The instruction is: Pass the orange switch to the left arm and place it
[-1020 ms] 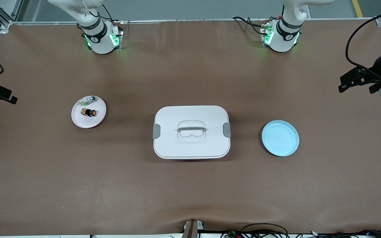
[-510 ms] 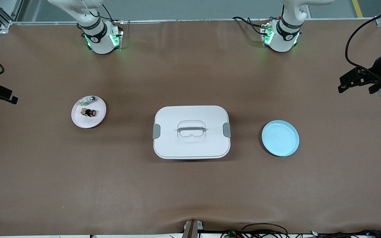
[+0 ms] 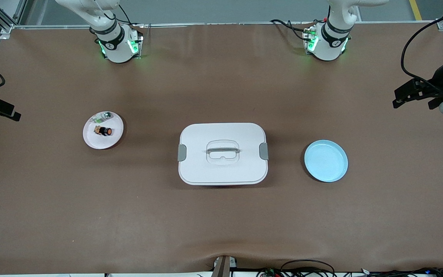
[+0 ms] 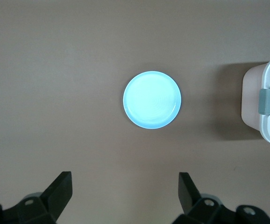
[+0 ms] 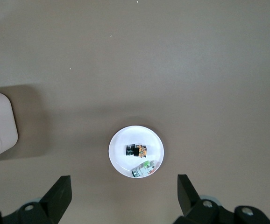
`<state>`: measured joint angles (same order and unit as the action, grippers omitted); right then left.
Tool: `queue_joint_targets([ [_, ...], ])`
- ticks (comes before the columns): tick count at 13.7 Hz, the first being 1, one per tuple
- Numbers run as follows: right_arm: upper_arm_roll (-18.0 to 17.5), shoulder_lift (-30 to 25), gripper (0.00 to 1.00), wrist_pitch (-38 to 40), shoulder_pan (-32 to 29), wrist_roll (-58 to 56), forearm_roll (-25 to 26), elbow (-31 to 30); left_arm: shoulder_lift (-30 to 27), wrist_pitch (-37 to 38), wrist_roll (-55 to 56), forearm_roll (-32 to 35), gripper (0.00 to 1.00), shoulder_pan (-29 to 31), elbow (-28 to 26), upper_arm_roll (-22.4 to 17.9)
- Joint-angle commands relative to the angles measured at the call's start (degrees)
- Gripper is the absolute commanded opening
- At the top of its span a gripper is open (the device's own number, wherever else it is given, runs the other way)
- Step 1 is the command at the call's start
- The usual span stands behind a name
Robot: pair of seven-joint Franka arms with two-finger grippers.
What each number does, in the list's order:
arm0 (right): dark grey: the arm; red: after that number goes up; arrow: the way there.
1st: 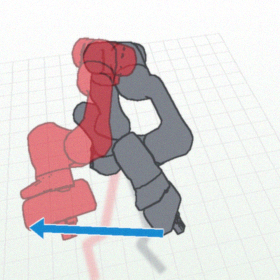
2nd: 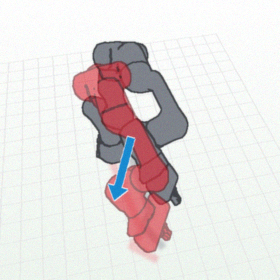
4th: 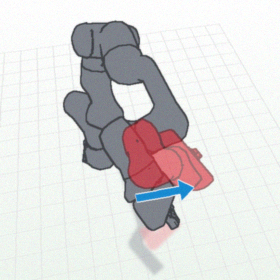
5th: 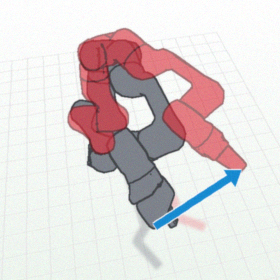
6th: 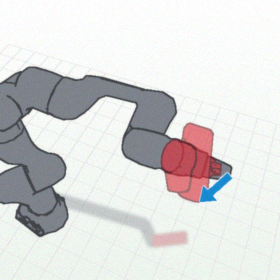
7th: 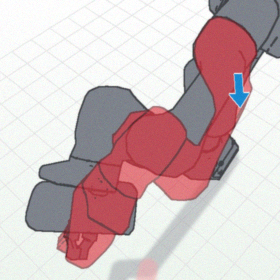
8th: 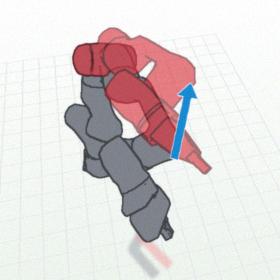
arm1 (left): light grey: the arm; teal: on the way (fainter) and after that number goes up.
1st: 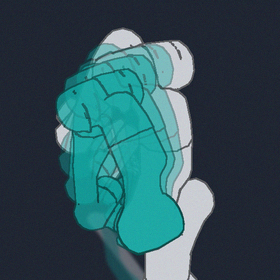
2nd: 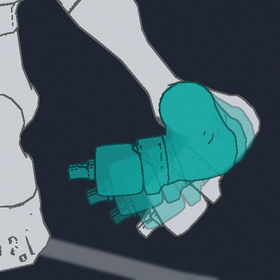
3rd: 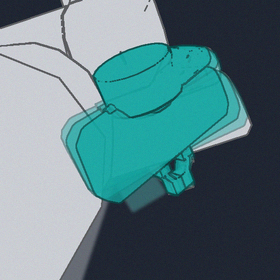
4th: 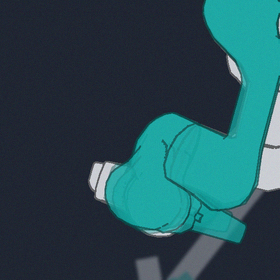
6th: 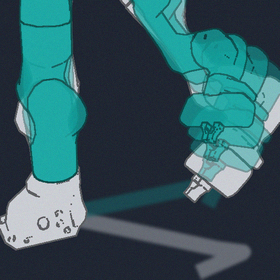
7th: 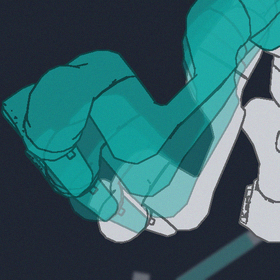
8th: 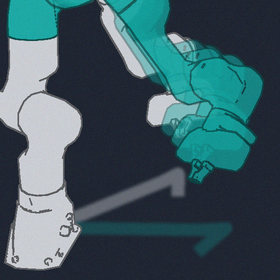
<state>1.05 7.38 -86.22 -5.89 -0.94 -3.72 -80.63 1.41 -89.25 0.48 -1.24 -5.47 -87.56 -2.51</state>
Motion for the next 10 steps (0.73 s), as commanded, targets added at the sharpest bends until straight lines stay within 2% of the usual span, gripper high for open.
queue_joint_targets([
  [1,-0.2,-0.8,1.00,0.1,0.0,0.8,-0.6,-0.3,0.3,0.7,0.1,0.9,1.00,-0.2,1.0,0.2],
  [10,-0.3,-0.8,1.00,0.0,0.2,0.5,0.4,-0.3,0.9,0.7,0.1,1.0,1.00,-0.2,1.0,0.2],
])
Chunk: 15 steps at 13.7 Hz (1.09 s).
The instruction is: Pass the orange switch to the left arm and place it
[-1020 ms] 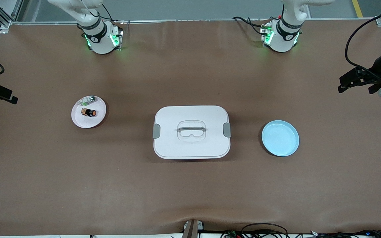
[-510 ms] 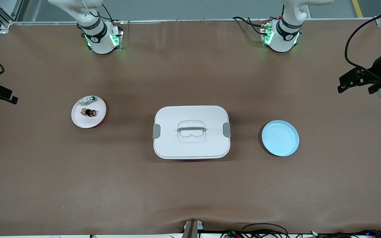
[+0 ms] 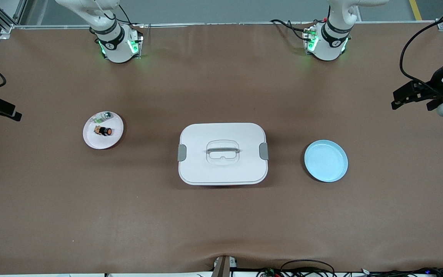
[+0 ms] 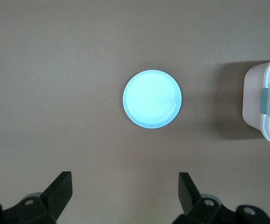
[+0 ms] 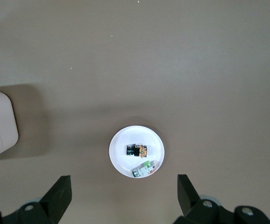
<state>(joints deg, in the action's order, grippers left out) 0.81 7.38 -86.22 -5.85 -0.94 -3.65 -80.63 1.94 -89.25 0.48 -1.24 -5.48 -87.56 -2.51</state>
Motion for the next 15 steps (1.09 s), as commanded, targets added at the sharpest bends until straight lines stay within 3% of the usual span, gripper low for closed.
queue_joint_targets([
  [1,-0.2,-0.8,1.00,0.0,0.1,0.6,0.8,-0.3,0.3,0.7,0.1,1.0,1.00,-0.1,1.0,0.2],
  [15,-0.1,-0.7,1.00,-1.3,1.0,1.7,3.2,-0.6,0.7,0.7,0.1,1.0,1.00,-0.1,1.0,0.2],
])
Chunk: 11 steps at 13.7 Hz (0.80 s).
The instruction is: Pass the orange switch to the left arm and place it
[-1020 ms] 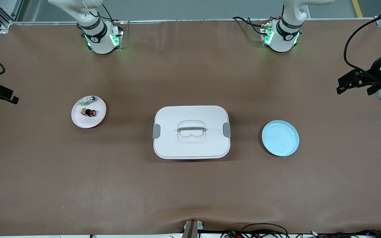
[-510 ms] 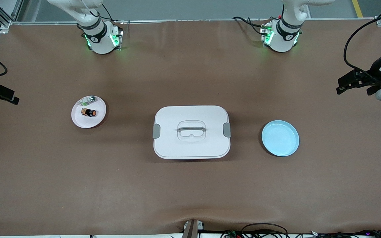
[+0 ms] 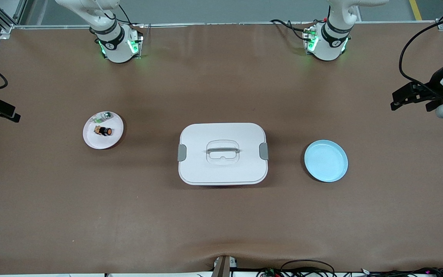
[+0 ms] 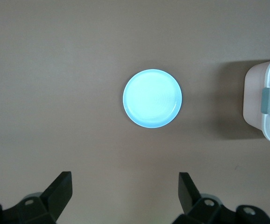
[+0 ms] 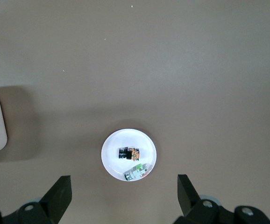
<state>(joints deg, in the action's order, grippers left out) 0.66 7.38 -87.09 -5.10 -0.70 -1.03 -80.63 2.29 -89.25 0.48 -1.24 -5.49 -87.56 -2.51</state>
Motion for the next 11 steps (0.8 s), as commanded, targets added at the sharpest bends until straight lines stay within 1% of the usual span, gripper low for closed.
queue_joint_targets([
  [1,0.0,-0.7,1.00,-0.4,0.3,2.0,0.6,-0.6,0.3,0.7,0.1,1.0,1.00,-0.1,1.0,0.2],
  [9,0.4,0.0,1.00,-0.3,-1.0,1.4,0.0,-0.6,0.4,0.7,0.1,1.0,1.00,-0.1,1.0,0.2],
  [11,0.4,1.6,1.00,-0.8,-0.9,1.6,0.0,-1.2,0.4,0.7,0.1,1.0,1.00,-0.1,1.0,0.2],
])
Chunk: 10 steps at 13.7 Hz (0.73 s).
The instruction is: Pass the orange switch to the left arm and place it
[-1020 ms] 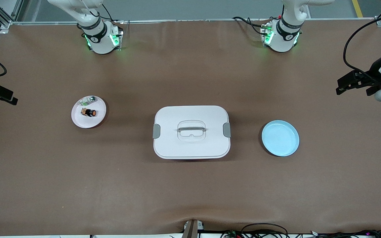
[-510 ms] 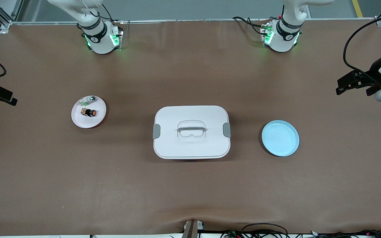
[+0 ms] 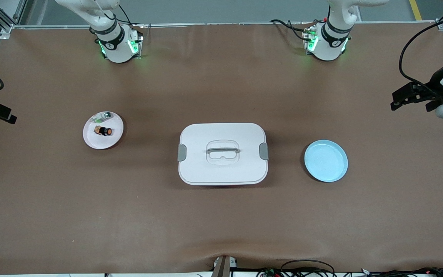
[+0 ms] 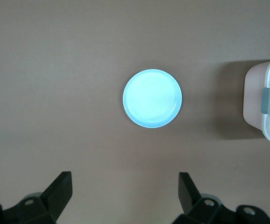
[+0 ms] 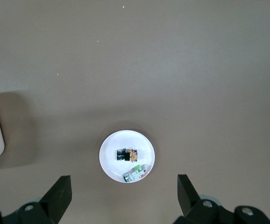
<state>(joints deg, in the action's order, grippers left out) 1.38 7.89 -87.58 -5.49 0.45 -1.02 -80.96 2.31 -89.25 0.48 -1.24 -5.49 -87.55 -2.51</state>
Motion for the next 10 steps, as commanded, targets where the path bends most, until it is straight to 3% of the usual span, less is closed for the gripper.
queue_joint_targets([
  [1,-0.3,1.9,1.00,-0.7,-0.3,0.9,-0.1,-1.7,0.3,0.7,0.1,1.0,1.00,-0.1,1.0,0.2],
  [5,-0.4,6.2,1.00,-2.2,1.1,1.1,-0.3,-3.0,0.4,0.7,0.1,0.9,1.00,-0.1,1.0,0.2],
  [10,-0.5,5.7,1.00,-5.8,0.1,1.0,-2.1,-11.3,0.3,0.7,0.1,0.9,1.00,0.0,1.0,0.2],
])
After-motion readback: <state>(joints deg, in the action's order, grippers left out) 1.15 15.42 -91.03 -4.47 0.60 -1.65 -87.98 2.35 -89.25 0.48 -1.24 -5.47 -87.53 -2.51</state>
